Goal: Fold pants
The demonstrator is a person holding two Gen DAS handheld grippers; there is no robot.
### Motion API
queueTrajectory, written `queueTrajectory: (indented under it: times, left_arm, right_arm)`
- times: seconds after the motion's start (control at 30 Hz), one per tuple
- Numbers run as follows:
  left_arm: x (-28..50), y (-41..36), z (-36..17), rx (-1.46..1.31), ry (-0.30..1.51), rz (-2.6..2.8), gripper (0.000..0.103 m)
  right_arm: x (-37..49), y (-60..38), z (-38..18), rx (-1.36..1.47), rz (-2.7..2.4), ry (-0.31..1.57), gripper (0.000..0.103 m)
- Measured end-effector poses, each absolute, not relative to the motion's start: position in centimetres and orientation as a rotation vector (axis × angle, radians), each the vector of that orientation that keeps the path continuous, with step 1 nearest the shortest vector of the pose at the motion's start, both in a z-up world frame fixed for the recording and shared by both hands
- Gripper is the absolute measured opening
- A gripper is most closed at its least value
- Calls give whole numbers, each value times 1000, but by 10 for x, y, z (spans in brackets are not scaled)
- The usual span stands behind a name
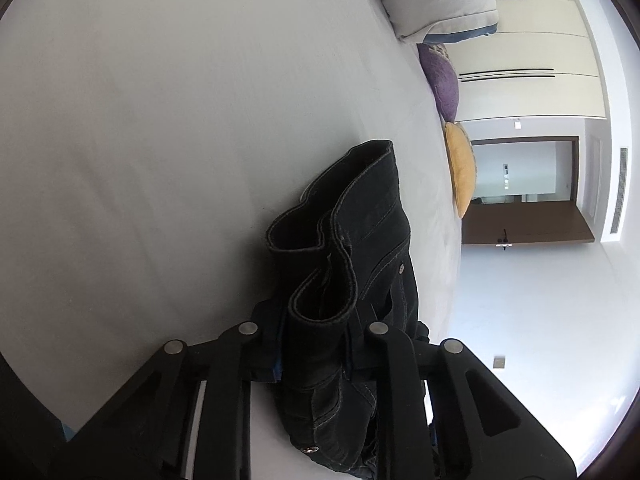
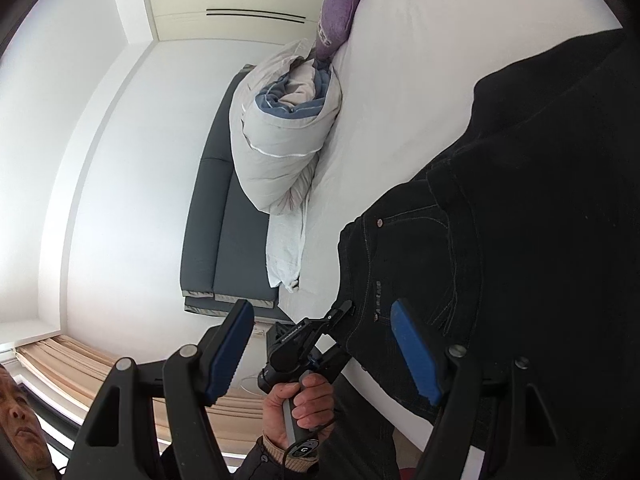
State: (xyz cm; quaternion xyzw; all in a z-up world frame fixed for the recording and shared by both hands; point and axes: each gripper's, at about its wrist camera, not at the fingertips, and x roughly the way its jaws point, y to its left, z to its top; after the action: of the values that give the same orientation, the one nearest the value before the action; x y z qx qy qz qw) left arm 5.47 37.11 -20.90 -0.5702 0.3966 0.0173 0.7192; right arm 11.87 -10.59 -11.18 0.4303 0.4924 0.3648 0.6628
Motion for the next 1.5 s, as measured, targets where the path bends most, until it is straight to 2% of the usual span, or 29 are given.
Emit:
queueTrajectory:
  times: [0.17, 0.33, 0.43, 0.5, 0.57, 0.7, 0.87, 0.93, 1.03, 1.17, 1.33, 1.5]
  left_arm:
    - [55, 365, -185, -1215, 842, 18, 14]
    - [60, 352, -157, -1176, 798, -25, 14]
    - [67, 339, -135, -1102, 778, -57, 14]
    - [71, 330, -122, -1056, 765, -78, 14]
    - [76, 323, -111, -1030, 757, -94, 14]
    - [84, 307, -90, -966, 746, -127, 14]
    - [94, 282, -66, -894, 736, -179, 14]
    - [99, 265, -55, -846, 734, -207, 14]
    - [109, 229, -37, -745, 743, -262, 14]
    - [114, 162, -24, -587, 774, -361, 14]
    - [110, 66, -36, -393, 843, -481, 14]
    - [101, -8, -61, -195, 909, -513, 14]
  right_arm:
    - [142, -87, -123, 877, 776, 1200, 75]
    - [162, -77, -165, 655, 526, 1390, 72]
    - [161, -76, -166, 681, 525, 1349, 82]
    - [159, -65, -163, 622, 530, 1330, 96]
    - [155, -51, -160, 532, 527, 1304, 103]
    - [149, -47, -160, 466, 495, 1265, 103]
    - [152, -104, -157, 817, 529, 1250, 103]
    - [151, -132, -148, 868, 526, 1210, 103]
    - [148, -172, -134, 928, 544, 1168, 103]
    - [142, -208, -104, 870, 568, 1136, 100]
    - [136, -246, -72, 859, 618, 1073, 100]
    - [126, -251, -73, 791, 619, 1130, 100]
